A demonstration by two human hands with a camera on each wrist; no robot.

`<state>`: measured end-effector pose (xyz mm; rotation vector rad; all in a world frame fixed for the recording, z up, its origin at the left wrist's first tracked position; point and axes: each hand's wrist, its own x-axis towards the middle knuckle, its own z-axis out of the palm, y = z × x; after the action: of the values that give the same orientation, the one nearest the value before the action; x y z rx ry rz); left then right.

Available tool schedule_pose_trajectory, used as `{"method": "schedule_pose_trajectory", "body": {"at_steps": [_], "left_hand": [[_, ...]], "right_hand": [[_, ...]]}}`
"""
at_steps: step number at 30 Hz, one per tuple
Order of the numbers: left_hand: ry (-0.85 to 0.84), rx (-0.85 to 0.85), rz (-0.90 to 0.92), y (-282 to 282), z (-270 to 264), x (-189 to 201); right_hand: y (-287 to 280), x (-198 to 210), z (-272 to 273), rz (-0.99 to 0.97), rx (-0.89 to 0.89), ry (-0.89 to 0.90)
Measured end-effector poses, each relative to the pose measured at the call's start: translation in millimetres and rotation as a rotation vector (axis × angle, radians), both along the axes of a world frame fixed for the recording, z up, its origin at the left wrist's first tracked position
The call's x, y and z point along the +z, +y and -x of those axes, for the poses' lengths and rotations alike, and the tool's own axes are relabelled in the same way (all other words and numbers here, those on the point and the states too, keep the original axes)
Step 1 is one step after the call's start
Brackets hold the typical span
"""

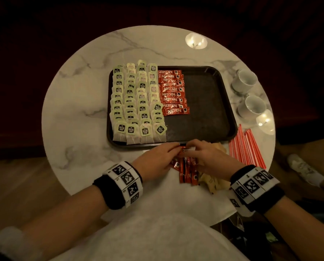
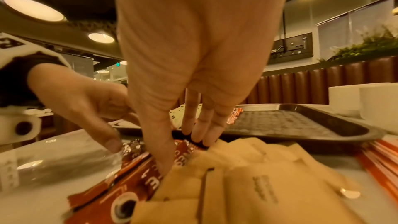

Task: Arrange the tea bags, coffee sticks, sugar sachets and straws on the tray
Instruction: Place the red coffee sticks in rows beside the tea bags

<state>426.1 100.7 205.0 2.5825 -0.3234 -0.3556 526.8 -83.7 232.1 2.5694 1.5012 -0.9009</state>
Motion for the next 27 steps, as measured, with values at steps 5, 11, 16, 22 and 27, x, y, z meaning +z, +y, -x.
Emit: {"method": "schedule_pose_trajectory", "body": {"at_steps": [5,11,16,22,27], "left_hand": [[-0.024,-0.108,-0.256,2,5,-6],[-0.025,-0.149,-0.283,12,12,-7],[0.049,-0.110,-0.245,21,20,-12],[-0.020,-0.121,-0.262,19,22,-13],[0.005,-0.131,-0.234,17,16,-11]], "right_hand": [[8,-2,6,0.062,0.056,-0.078],[15,-4,11,0.046,0.110,-0.134],[21,-9,21,0.040,0.153,-0.144],[11,-10,23,-0.001,0.102,-0.064],[5,-13,29,0.026,0.104,-0.030]]}}
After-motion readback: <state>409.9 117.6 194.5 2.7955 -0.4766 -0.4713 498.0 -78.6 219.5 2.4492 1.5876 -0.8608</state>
